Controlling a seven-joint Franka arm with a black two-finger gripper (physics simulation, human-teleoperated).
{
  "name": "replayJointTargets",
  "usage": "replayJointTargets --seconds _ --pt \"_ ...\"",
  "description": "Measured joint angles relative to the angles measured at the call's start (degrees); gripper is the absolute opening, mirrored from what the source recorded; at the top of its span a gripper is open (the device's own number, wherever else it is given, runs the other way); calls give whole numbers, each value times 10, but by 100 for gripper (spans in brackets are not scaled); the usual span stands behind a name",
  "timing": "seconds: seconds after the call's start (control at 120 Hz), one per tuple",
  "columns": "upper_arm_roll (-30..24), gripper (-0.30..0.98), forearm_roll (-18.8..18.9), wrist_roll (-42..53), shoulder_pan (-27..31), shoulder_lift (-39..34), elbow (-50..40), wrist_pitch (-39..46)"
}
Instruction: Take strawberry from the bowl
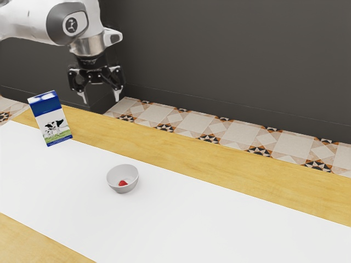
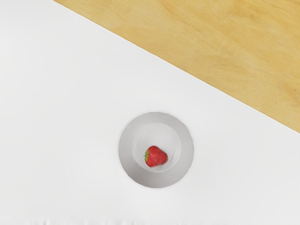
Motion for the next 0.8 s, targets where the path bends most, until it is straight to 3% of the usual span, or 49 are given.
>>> replayJointTargets --seconds 0.175,0.283,0.633,0.8 --pt "5 67 -1 -119 -22 -6 -167 99" --pt "5 67 -4 -178 -27 4 -221 172" --pt "16 65 -15 -310 2 66 -247 303" --pt "18 56 -16 -354 0 80 -250 321"
